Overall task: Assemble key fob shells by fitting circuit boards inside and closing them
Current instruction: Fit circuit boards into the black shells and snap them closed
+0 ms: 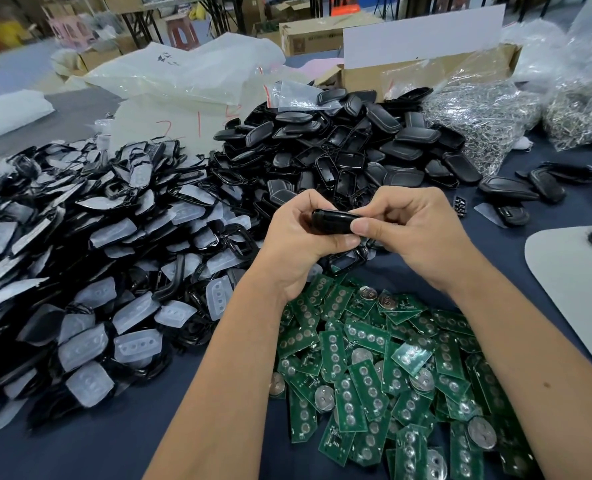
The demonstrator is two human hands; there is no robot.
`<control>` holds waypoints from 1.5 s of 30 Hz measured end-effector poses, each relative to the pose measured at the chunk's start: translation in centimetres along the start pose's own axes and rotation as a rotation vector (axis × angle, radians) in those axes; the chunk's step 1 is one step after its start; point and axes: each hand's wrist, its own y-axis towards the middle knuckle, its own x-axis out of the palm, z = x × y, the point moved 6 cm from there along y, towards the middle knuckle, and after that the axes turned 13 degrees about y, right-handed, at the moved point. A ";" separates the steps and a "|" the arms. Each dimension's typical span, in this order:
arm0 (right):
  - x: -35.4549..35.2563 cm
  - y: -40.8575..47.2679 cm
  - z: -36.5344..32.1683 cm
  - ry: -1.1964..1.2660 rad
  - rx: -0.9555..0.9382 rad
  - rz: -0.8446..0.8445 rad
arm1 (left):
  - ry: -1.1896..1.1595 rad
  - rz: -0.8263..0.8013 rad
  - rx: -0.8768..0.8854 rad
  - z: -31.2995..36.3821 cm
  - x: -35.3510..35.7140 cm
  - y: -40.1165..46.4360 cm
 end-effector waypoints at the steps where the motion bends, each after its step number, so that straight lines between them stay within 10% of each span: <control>1: 0.0 0.0 -0.1 -0.010 -0.004 -0.002 | 0.000 0.001 -0.001 0.0 0.0 0.0; 19: -1.0 0.1 1.4 -0.058 -0.005 0.178 | 0.246 0.330 0.157 1.0 -1.4 -0.2; 45: 1.8 -0.2 2.4 0.000 0.301 0.069 | 0.608 0.212 0.337 2.0 0.6 -0.5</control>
